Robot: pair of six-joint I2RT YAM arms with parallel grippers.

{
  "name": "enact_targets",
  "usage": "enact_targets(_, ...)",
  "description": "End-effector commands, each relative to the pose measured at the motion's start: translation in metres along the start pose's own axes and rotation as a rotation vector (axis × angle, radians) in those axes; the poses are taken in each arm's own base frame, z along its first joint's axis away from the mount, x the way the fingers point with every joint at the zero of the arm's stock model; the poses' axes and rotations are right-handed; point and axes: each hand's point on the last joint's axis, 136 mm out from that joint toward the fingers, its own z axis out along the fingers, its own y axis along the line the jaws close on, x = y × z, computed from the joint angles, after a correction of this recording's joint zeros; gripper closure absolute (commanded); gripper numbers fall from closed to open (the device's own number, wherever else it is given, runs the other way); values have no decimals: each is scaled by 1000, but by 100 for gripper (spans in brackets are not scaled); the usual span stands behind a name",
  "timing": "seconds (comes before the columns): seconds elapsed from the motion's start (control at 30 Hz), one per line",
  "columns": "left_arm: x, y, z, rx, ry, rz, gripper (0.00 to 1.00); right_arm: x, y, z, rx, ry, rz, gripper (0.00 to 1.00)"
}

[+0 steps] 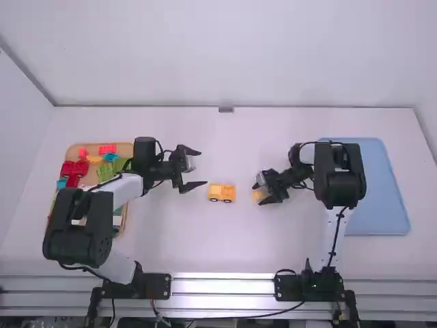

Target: Assemble lego blocks to make yellow taxi

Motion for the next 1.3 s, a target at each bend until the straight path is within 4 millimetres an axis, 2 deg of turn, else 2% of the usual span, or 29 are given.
enact_targets(0.0,-4,-5,-1,23,-29,11,1,5,4,3,-3,-1,59,41)
enact_targets(0.07,-5,-6,-1,27,-34,10,1,10,3,4,0,16,76,41)
enact_targets(0.1,-5,-6,-1,27,-33,8,1,11,3,5,3,20,74,47)
enact_targets(0.23,-4,-7,-1,30,-31,1,1,13,5,4,9,15,72,50)
enact_targets(0.37,-2,-10,-1,39,-23,-18,1,16,7,1,17,13,89,62)
enact_targets(0.6,16,-23,5,93,-21,-14,1,15,9,2,12,9,78,76)
enact_targets(0.73,26,-34,19,162,-108,-39,1,5,8,3,7,-24,84,77)
enact_targets(0.93,44,-49,41,213,-124,-31,1,-14,4,-9,-23,-63,134,75)
enact_targets(1.03,53,-53,53,224,-78,-39,1,-23,2,-17,-39,-72,160,72)
enact_targets(1.13,63,-55,64,240,-14,-72,1,-32,-9,-18,-15,-100,164,72)
enact_targets(1.27,65,-63,70,284,6,-57,1,-40,-20,-22,13,-127,195,72)
